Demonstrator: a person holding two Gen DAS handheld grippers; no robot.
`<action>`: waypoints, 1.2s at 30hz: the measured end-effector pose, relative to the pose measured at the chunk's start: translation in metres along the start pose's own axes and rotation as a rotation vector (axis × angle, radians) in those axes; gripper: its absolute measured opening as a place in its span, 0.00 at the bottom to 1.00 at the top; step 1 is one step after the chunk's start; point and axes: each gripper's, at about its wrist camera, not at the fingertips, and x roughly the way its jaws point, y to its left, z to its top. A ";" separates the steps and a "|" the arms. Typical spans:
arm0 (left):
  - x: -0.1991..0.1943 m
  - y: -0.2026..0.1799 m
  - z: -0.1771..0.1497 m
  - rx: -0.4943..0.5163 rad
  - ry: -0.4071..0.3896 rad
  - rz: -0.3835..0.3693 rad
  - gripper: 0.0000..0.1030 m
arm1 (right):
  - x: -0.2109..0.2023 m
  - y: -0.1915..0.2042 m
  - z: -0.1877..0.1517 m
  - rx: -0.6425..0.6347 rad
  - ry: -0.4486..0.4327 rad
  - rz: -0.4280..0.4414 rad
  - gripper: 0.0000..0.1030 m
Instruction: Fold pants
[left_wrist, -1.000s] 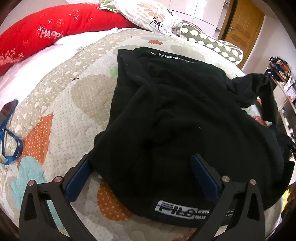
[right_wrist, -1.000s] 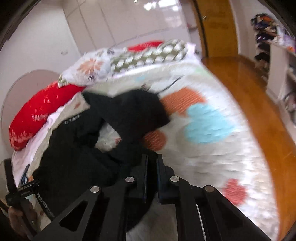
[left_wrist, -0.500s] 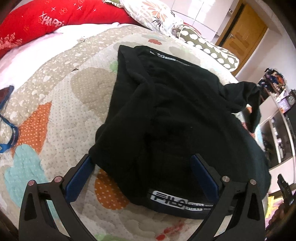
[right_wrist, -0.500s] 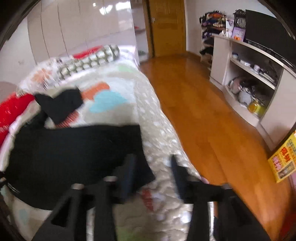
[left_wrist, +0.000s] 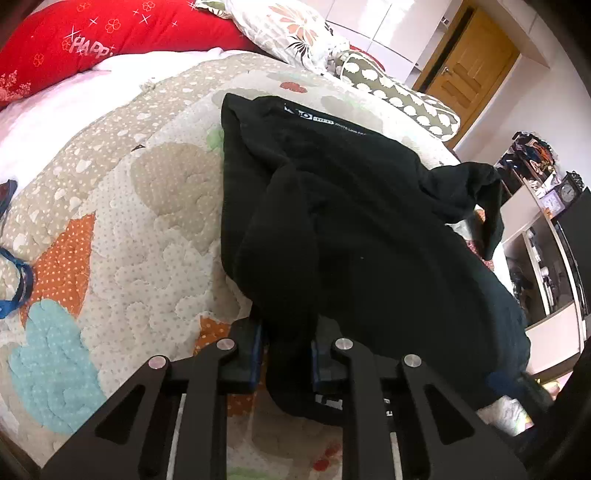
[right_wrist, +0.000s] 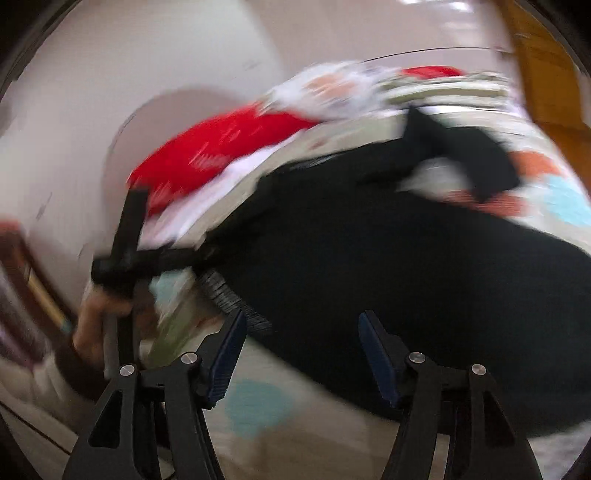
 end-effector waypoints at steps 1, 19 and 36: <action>-0.001 0.001 0.001 -0.006 0.000 -0.007 0.16 | 0.010 0.008 0.001 -0.039 0.005 0.004 0.63; -0.031 0.043 -0.040 -0.090 0.053 -0.016 0.31 | 0.066 0.059 -0.014 -0.242 0.185 0.036 0.07; -0.071 -0.004 0.033 0.092 -0.121 0.061 0.82 | -0.011 -0.129 0.134 0.074 -0.145 -0.418 0.65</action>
